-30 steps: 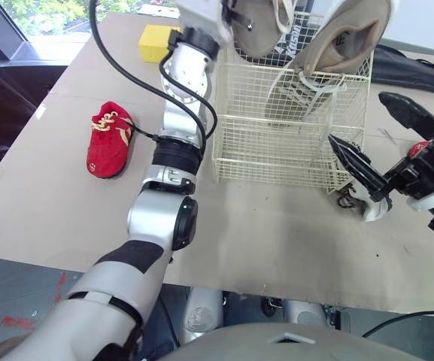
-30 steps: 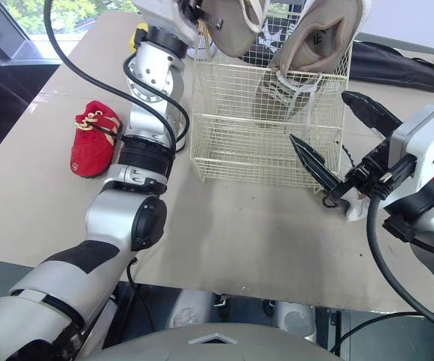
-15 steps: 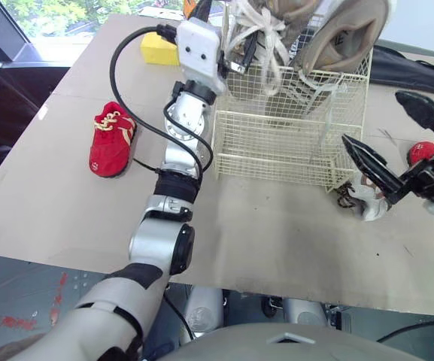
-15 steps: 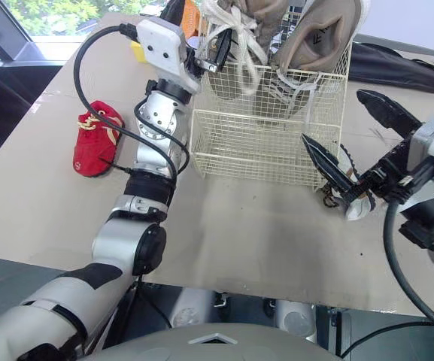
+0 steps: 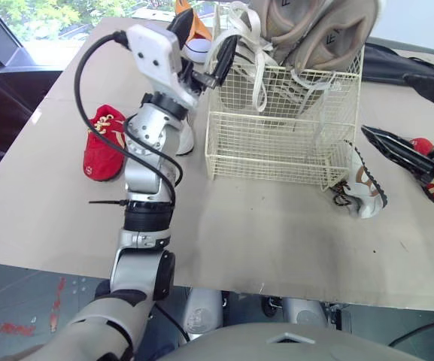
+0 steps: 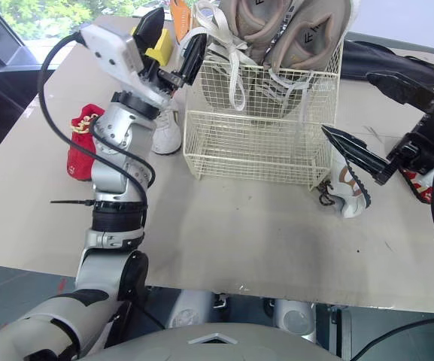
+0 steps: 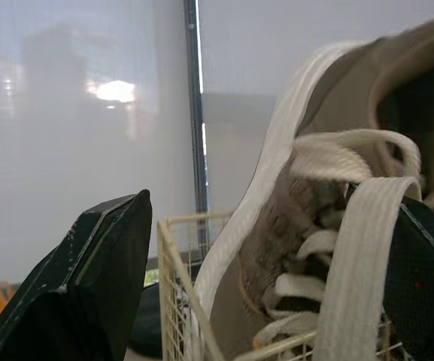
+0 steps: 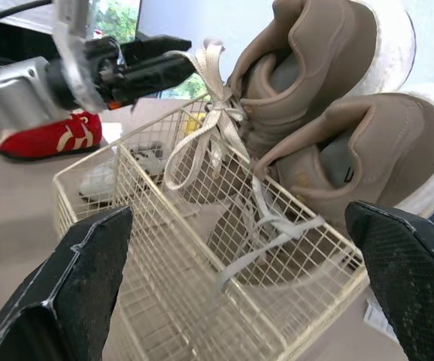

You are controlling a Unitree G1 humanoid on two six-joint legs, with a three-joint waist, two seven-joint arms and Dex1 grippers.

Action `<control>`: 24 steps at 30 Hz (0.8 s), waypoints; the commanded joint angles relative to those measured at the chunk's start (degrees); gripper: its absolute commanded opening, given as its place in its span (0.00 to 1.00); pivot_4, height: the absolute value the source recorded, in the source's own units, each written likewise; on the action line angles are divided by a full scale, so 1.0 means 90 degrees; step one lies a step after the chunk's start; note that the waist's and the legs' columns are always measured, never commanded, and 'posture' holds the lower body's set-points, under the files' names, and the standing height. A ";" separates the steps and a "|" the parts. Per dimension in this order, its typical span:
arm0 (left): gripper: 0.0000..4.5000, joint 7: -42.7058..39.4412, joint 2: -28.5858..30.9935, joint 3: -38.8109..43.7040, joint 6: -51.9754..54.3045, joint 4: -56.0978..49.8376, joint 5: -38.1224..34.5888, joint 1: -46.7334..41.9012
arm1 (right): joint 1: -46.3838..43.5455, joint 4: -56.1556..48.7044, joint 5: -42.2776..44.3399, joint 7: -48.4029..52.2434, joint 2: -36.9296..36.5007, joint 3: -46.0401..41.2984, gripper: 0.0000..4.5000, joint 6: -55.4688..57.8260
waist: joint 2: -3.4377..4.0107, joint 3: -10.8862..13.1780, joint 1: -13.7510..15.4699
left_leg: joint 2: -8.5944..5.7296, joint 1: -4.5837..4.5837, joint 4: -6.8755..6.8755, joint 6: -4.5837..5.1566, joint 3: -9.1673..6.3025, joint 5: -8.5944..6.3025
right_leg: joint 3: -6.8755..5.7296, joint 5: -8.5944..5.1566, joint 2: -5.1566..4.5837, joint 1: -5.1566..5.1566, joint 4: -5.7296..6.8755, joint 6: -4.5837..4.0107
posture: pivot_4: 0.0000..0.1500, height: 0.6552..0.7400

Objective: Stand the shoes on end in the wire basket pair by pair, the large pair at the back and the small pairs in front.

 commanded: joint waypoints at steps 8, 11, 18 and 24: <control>0.98 -0.3305 0.2529 0.0300 0.3102 -0.1413 -0.2741 0.0554 | 0.0401 -0.0202 -0.1068 -0.0831 0.0434 0.0247 1.00 0.0127 | 0.0002 0.0003 0.0004 | 0.0002 -0.0005 0.0001 -0.0002 0.0000 0.0001 | 0.0000 -0.0001 0.0000 -0.0002 -0.0004 0.0001 | 1.00 1.00; 0.98 -0.3970 0.3540 0.0383 0.4490 -0.2217 -0.3988 0.0843 | 0.1475 -0.0534 -0.0791 -0.1289 0.0355 -0.0325 1.00 0.1200 | 0.0018 0.0011 0.0031 | 0.0005 -0.0009 0.0000 -0.0003 -0.0007 0.0000 | 0.0003 -0.0011 -0.0001 -0.0002 -0.0004 0.0015 | 1.00 1.00; 0.98 -0.3463 0.3939 0.0171 0.5519 -0.3527 -0.4756 0.1260 | 0.3828 -0.1068 -0.1166 -0.0532 0.0697 -0.1262 1.00 0.1247 | 0.0051 0.0016 0.0052 | -0.0010 0.0023 -0.0001 -0.0003 -0.0038 -0.0002 | 0.0021 -0.0031 0.0000 0.0047 -0.0016 0.0043 | 1.00 1.00; 0.98 -0.3040 0.3441 -0.0206 0.5216 -0.3582 -0.4225 0.1285 | 0.4296 -0.1035 -0.3840 -0.0687 0.0697 0.0211 1.00 -0.0471 | 0.0074 0.0019 -0.0014 | -0.0009 0.0085 -0.0008 -0.0018 -0.0016 -0.0019 | 0.0053 -0.0049 0.0009 0.0077 -0.0014 0.0022 | 1.00 1.00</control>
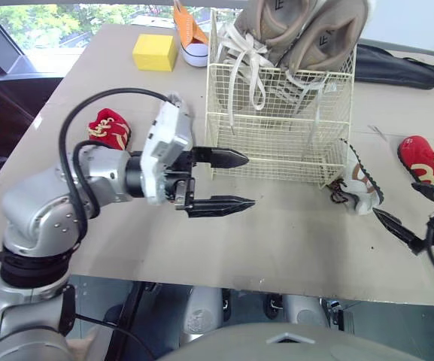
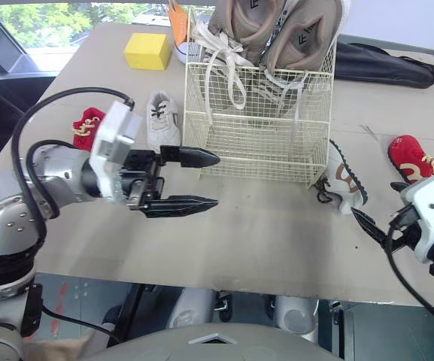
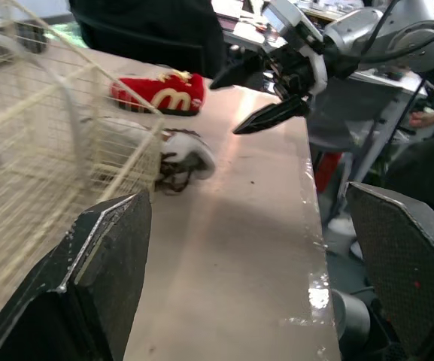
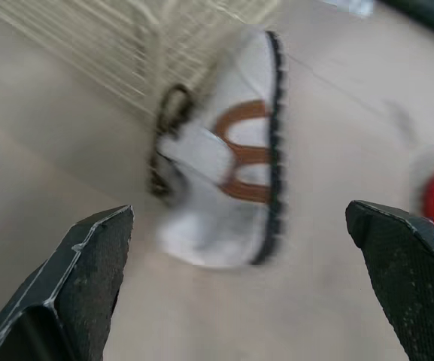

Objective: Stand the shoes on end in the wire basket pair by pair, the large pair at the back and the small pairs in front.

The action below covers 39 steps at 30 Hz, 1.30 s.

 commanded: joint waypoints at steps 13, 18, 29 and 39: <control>0.98 -0.0179 -0.0484 -0.0367 -0.0841 0.0049 0.0909 0.0089 | 0.0098 0.1398 -0.4776 -0.0334 0.0292 0.2382 1.00 -0.3379 | 0.0001 -0.0001 0.0020 | -0.0006 -0.0005 -0.0026 0.0016 0.0006 0.0013 | 0.0026 -0.0008 0.0004 -0.0003 -0.0022 0.0009 | 1.00 1.00; 0.98 -0.0238 -0.0577 -0.0346 -0.0999 0.0064 0.1059 0.0141 | -0.0315 0.1984 -0.5749 -0.0960 0.0700 0.2818 1.00 -0.3875 | 0.0002 -0.0001 0.0021 | -0.0005 -0.0005 -0.0030 0.0016 0.0005 0.0012 | 0.0028 -0.0008 0.0003 -0.0004 -0.0023 0.0008 | 1.00 1.00; 1.00 -0.0336 -0.0552 -0.0214 -0.1060 0.0086 0.1088 0.0256 | -0.0693 0.3168 -0.7127 -0.1946 0.0954 0.3206 0.29 -0.4815 | 0.0002 -0.0003 0.0009 | -0.0006 -0.0001 -0.0032 0.0015 0.0011 0.0013 | 0.0033 -0.0008 0.0002 -0.0003 -0.0023 0.0008 | 1.00 1.00; 1.00 -0.0393 -0.0381 -0.0100 -0.0229 0.0279 0.0401 0.0025 | -0.0454 0.2213 -0.4261 -0.0420 0.1036 0.1774 0.01 -0.4274 | 0.0011 0.0002 0.0030 | -0.0004 0.0001 -0.0035 0.0016 0.0008 0.0013 | 0.0032 -0.0007 0.0002 -0.0001 -0.0023 0.0009 | 1.00 1.00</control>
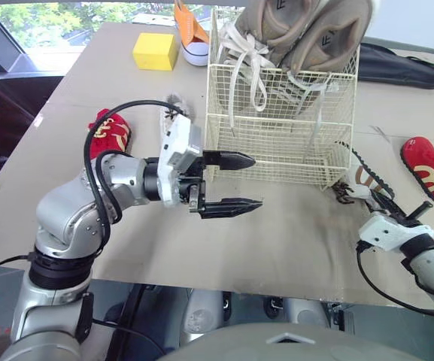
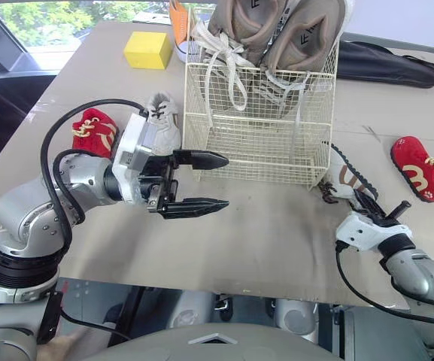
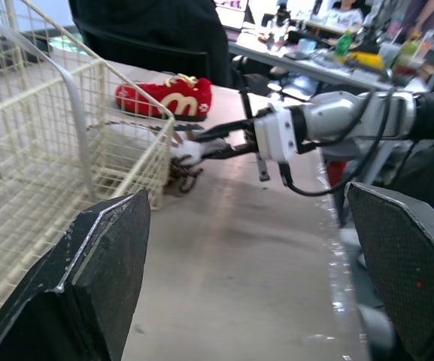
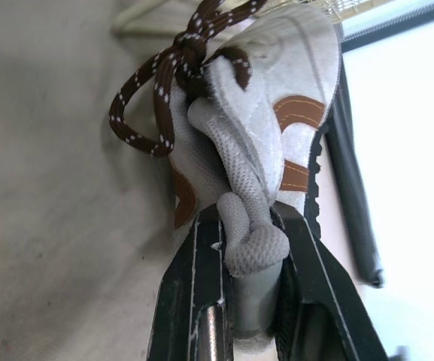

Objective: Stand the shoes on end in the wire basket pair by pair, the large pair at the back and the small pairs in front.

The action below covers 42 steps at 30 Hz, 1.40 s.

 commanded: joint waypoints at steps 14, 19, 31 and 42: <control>1.00 0.0414 -0.0478 0.0402 0.1661 0.1500 -0.1455 -0.1809 | 0.1403 -0.1963 0.9245 0.3082 -0.0547 -0.6698 0.01 0.4485 | 0.0020 0.0010 0.0026 | -0.0008 0.0002 -0.0028 0.0006 -0.0004 -0.0002 | -0.0003 0.0017 0.0001 0.0003 -0.0013 -0.0024 | 1.00 1.00; 1.00 0.0571 -0.0305 0.0919 0.2780 0.2855 -0.2302 -0.2920 | 0.2230 -0.2168 1.0357 0.4587 -0.1872 -0.8032 0.01 0.5316 | -0.0002 0.0008 -0.0030 | -0.0007 0.0009 -0.0065 0.0007 -0.0011 -0.0002 | 0.0001 0.0029 0.0017 0.0004 -0.0046 0.0003 | 1.00 1.00; 1.00 -0.1540 0.0578 -0.0986 0.3071 0.3215 -0.0919 -0.4502 | -0.1106 -0.0780 0.8949 0.4683 -0.6970 -0.2713 0.01 0.1042 | -0.0004 0.0039 0.0049 | -0.0052 -0.0008 -0.0066 0.0008 -0.0046 -0.0001 | 0.0102 0.0016 0.0046 -0.0014 -0.0062 -0.0025 | 1.00 1.00; 0.88 -0.3622 0.0541 -0.3063 0.1287 0.3157 0.1446 -0.5033 | 0.1647 0.1130 0.9733 0.4166 -0.9983 -0.4300 0.00 -0.2266 | -0.0008 0.0051 -0.0010 | -0.0051 -0.0021 -0.0054 0.0008 -0.0046 0.0000 | 0.0068 0.0029 -0.0014 -0.0007 -0.0078 0.0001 | 1.00 1.00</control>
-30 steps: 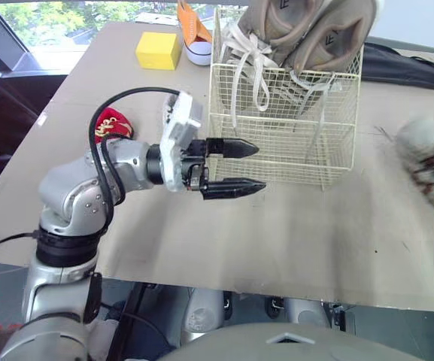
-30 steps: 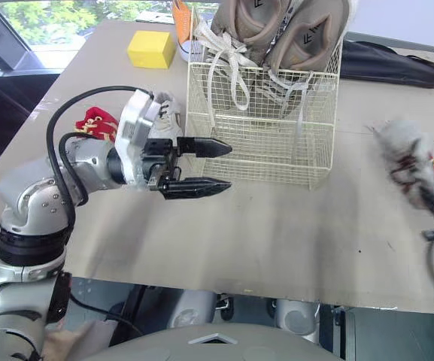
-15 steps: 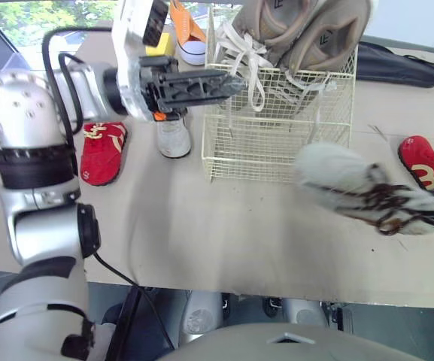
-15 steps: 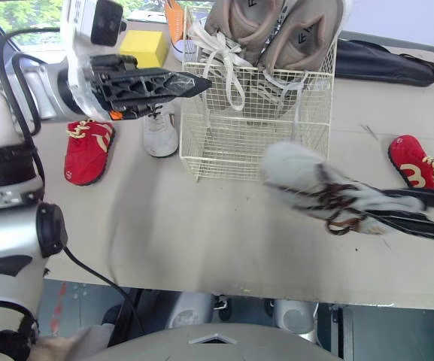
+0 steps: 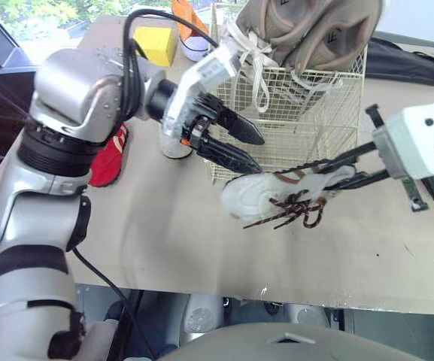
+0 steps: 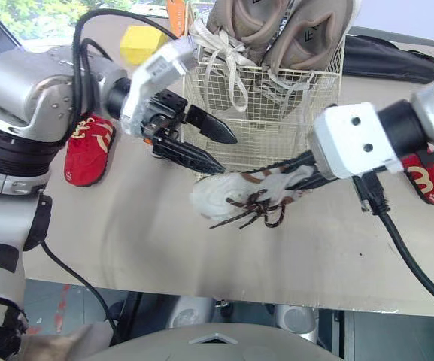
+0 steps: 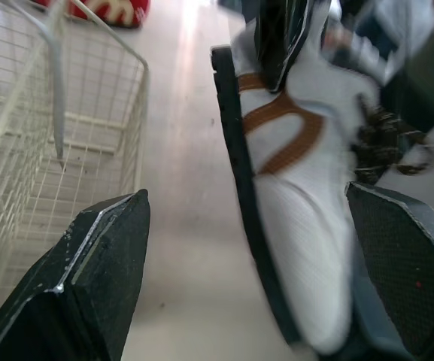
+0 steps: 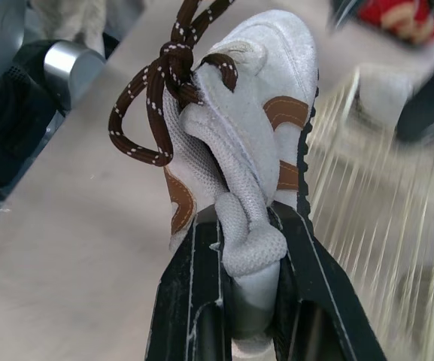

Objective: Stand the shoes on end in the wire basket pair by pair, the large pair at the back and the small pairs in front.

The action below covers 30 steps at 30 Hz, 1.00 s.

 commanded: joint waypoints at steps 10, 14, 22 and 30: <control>0.13 -0.0843 -0.0086 -0.0190 0.0258 -0.0200 0.0385 0.0013 | 0.1069 0.0262 -0.0185 -0.1020 0.0057 -0.2180 0.00 -0.0511 | 0.0002 0.0001 -0.0019 | -0.0001 -0.0003 0.0013 0.0001 -0.0022 0.0000 | -0.0021 0.0001 -0.0003 0.0005 0.0014 0.0003 | 1.00 1.00; 0.06 -0.0596 -0.0131 0.0276 0.0516 -0.0132 0.0232 0.0256 | 0.1171 0.0291 0.0303 -0.1265 0.0057 -0.2018 0.31 -0.0451 | 0.0003 0.0001 -0.0023 | -0.0001 -0.0002 0.0016 0.0001 -0.0022 0.0001 | -0.0019 0.0002 -0.0003 0.0007 0.0016 0.0003 | 1.00 1.00; 0.05 0.0585 -0.0426 0.2111 0.1308 -0.0241 -0.0687 0.0987 | 0.0673 0.0255 0.1202 -0.2447 0.0988 -0.0719 0.87 -0.0712 | 0.0001 0.0001 0.0009 | -0.0001 -0.0004 0.0023 0.0001 -0.0033 0.0001 | -0.0030 0.0002 -0.0004 0.0014 0.0015 0.0004 | 1.00 1.00; 0.05 0.2186 -0.1196 0.3326 0.1526 -0.0449 -0.1127 0.1342 | -0.0679 -0.0237 0.2685 -0.3572 0.2304 0.0711 0.87 -0.1112 | 0.0009 0.0008 -0.0001 | -0.0003 -0.0034 0.0054 0.0000 -0.0069 0.0001 | -0.0055 0.0001 -0.0005 0.0016 0.0013 0.0004 | 1.00 1.00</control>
